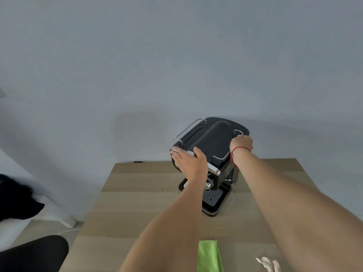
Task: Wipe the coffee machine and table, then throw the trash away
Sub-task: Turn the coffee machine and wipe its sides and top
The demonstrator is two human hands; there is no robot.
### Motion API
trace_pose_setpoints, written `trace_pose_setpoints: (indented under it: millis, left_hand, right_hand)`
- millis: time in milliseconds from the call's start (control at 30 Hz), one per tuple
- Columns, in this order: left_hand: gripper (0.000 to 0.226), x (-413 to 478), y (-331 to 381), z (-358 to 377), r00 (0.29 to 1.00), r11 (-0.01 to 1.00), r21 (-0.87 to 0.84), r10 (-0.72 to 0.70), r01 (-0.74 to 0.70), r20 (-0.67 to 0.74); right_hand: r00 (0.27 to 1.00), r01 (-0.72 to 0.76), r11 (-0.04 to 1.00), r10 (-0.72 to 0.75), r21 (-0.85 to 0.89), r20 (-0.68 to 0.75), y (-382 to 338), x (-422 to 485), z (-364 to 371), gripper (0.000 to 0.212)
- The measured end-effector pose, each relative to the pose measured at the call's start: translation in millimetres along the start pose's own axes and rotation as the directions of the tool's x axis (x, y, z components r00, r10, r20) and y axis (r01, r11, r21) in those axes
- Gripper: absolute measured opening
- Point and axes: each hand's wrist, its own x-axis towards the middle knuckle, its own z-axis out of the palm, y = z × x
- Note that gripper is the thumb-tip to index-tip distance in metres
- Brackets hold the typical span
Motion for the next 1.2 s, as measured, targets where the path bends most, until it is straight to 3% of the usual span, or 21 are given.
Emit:
trace_pose_setpoints:
  millis: [167,333,433,500,567,667,767,833,900,1000,1200]
  left_hand:
    - [0.061,29,-9,-7,0.998,0.998,0.017,0.063,-0.062,-0.017]
    - [0.04,94,-18,-26,0.974,0.996,0.08,0.026,-0.045,0.224]
    - [0.055,91,-8,-36,0.965,0.995,0.096,-0.04,0.015,0.26]
    - [0.062,75,-1,-36,0.986,0.998,0.036,-0.06,0.055,0.156]
    - [0.064,51,4,-35,0.997,1.0,-0.001,-0.002,0.002,0.072]
    - [0.064,26,3,-27,0.995,0.989,0.108,0.099,-0.102,0.029]
    - [0.063,15,2,-18,0.99,0.969,0.203,0.136,-0.138,0.024]
    - [0.062,11,3,-11,0.991,0.96,0.244,0.134,-0.137,0.032]
    - [0.057,12,1,-5,0.993,0.952,0.282,0.121,-0.12,0.014]
    - [0.051,15,2,0,0.993,0.944,0.313,0.115,-0.101,-0.027]
    - [0.052,26,2,-1,0.994,0.929,0.362,0.096,-0.071,-0.051]
  right_hand:
    - [0.991,-0.018,0.991,0.001,0.132,0.13,10,-2,8,0.037]
    - [0.983,-0.118,0.945,0.067,0.306,0.171,17,-31,19,0.033]
    - [0.979,-0.167,0.933,0.117,0.319,0.168,19,-37,21,0.032]
    - [0.982,-0.162,0.941,0.125,0.298,0.14,17,-36,15,0.032]
    - [0.996,-0.093,0.968,0.089,0.231,0.025,14,-32,10,0.034]
    - [0.992,0.07,0.995,-0.077,-0.075,-0.098,12,-30,7,0.051]
    - [0.953,0.293,0.87,-0.301,-0.396,0.043,13,-28,4,0.055]
    - [0.913,0.406,0.758,-0.36,-0.51,0.192,15,-26,0,0.048]
    - [0.882,0.47,0.716,-0.39,-0.515,0.263,21,-25,-6,0.043]
    - [0.848,0.528,0.711,-0.475,-0.464,0.237,30,-25,-12,0.035]
    - [0.883,0.459,0.773,-0.454,-0.438,0.122,30,-31,2,0.046]
